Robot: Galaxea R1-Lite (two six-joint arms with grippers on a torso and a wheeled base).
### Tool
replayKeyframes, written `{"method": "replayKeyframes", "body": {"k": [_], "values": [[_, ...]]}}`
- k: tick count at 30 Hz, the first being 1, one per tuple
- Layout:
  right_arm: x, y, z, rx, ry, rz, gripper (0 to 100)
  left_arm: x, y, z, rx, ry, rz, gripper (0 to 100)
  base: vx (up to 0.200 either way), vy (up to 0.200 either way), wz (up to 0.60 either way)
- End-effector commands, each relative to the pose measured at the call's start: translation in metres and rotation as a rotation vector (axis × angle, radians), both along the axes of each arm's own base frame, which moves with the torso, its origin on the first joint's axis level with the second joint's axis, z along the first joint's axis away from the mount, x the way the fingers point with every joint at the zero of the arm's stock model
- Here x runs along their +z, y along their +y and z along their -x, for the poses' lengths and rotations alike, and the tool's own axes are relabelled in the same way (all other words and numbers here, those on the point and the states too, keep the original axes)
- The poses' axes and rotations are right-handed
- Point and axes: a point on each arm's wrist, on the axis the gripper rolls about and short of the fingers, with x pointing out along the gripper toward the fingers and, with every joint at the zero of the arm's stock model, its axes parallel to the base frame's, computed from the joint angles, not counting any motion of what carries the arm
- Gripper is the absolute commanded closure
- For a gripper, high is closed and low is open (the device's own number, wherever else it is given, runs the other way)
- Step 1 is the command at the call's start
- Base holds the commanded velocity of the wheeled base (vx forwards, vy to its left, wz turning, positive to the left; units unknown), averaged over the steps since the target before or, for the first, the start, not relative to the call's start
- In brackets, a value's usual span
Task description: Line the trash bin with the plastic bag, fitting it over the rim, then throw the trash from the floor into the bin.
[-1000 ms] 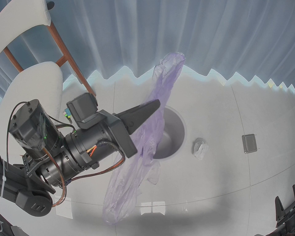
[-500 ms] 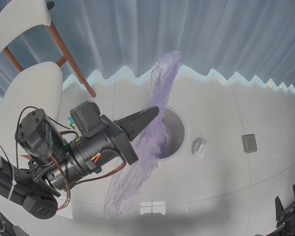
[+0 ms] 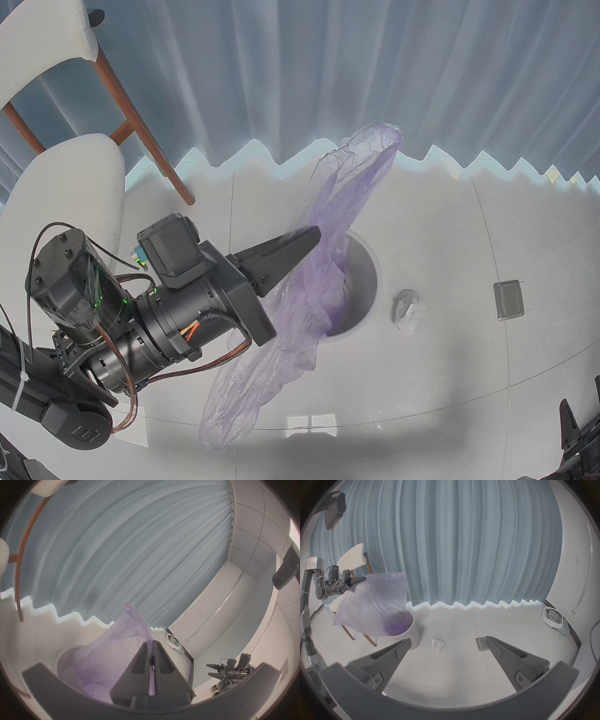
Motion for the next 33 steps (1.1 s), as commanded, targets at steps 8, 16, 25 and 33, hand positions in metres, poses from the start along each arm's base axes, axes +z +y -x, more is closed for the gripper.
{"method": "replayKeyframes", "body": {"k": [8, 16, 25, 33], "values": [[-0.005, 0.0, 0.0, 0.001, 0.001, 0.0, 0, 0.006, -0.006, -0.002, -0.009, -0.02, 0.021, 100, 0.15, 0.0, 0.0], [-0.005, 0.0, 0.0, 0.001, 0.001, 0.0, 0, -0.009, -0.009, -0.013, 0.04, 0.027, -0.015, 100, 0.0, 0.0, 0.0], [-0.005, 0.0, 0.0, 0.001, 0.001, 0.0, 0, -0.022, -0.009, -0.012, 0.062, 0.06, -0.062, 100, 0.0, 0.0, 0.0], [-0.005, 0.0, 0.0, 0.001, 0.001, 0.0, 0, -0.044, -0.01, -0.017, 0.093, 0.052, -0.153, 100, 0.0, 0.0, 0.0]]}}
